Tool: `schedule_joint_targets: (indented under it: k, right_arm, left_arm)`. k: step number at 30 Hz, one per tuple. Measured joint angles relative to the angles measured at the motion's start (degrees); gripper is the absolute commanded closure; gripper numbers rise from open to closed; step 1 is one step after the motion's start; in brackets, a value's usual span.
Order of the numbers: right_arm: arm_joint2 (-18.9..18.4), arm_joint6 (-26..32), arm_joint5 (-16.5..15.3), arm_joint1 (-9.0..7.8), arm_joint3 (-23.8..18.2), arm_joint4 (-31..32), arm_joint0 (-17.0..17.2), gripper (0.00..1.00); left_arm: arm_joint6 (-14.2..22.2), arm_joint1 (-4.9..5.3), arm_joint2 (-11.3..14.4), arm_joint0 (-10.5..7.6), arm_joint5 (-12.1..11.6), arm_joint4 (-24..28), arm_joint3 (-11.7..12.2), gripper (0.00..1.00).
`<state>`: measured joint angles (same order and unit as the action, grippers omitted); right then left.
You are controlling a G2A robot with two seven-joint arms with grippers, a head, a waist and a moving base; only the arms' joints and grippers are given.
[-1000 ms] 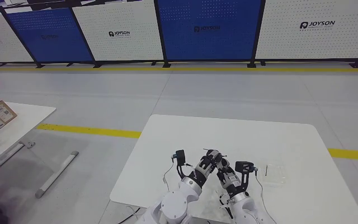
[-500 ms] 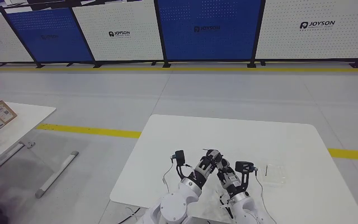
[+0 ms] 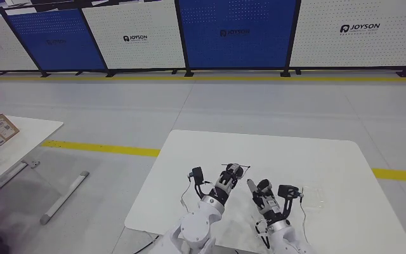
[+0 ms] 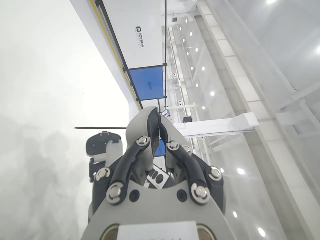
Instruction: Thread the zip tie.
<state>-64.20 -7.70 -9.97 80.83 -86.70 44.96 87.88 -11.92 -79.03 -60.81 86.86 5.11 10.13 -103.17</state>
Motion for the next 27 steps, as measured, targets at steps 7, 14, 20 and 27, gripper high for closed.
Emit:
schedule_joint_targets:
  k: [7,14,20,27]
  right_arm:
    - [-5.5,-4.9,-5.6,-0.87,-3.3,-5.2,4.3,0.0]
    - [-12.5,-9.2,-9.6,-1.77,-7.3,-11.5,9.7,0.0]
    - [-16.1,-11.5,-9.5,-2.6,-11.4,-16.0,14.0,0.0]
    - [-17.4,-10.7,-9.5,-3.23,-12.6,-18.3,15.5,0.0]
  left_arm:
    - [-2.1,-0.01,-2.7,-0.42,0.7,1.4,2.5,1.0]
    - [-3.0,-0.16,-4.0,-0.38,0.3,3.7,5.2,1.0]
    - [-4.8,-0.5,-4.0,-1.23,-0.1,4.5,8.5,1.0]
    - [-5.5,-0.84,-3.7,-2.16,-1.2,5.8,11.2,1.0]
